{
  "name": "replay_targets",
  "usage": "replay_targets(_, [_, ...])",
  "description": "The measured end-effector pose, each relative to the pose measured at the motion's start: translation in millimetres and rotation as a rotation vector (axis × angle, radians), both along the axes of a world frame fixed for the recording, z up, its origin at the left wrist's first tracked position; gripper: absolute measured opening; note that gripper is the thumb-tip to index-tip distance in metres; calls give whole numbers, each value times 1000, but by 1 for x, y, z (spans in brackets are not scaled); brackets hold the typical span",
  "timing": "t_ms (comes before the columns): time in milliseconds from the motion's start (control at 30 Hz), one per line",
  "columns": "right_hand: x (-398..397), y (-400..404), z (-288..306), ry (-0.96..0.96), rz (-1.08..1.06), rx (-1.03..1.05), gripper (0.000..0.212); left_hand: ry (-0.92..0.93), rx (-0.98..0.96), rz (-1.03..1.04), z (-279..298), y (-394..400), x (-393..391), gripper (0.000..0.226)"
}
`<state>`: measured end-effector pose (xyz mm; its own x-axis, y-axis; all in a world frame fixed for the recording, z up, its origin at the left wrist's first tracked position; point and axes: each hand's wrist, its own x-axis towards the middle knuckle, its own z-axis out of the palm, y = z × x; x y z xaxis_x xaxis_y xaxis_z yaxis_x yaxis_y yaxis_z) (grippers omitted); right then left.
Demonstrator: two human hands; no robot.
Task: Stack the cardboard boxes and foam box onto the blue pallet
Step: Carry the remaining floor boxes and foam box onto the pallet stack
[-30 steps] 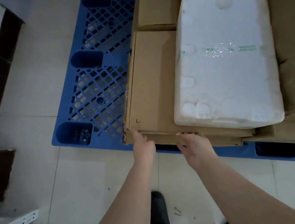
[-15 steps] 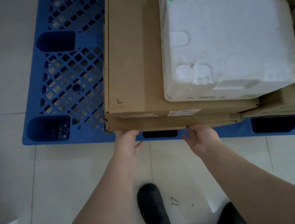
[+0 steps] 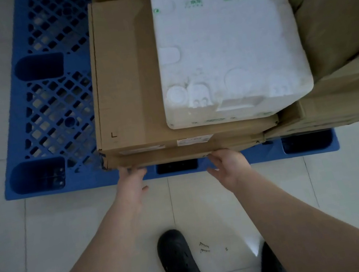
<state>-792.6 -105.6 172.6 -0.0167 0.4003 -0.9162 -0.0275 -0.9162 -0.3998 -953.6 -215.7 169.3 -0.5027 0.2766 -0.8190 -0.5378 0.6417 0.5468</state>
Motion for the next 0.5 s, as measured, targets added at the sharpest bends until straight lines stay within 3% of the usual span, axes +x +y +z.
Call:
replay_targets(100, [37,-5,8,-104,-63,149,55,2,-29,-141,13,11,54,74])
replay_targets(300, [124,28,37,-141,-214,366,77,-147,107,-414,42,85,176,66])
replay_targets(500, [171,79,56,-34,-101,455,88,-172,268,-534,69,148,240,74])
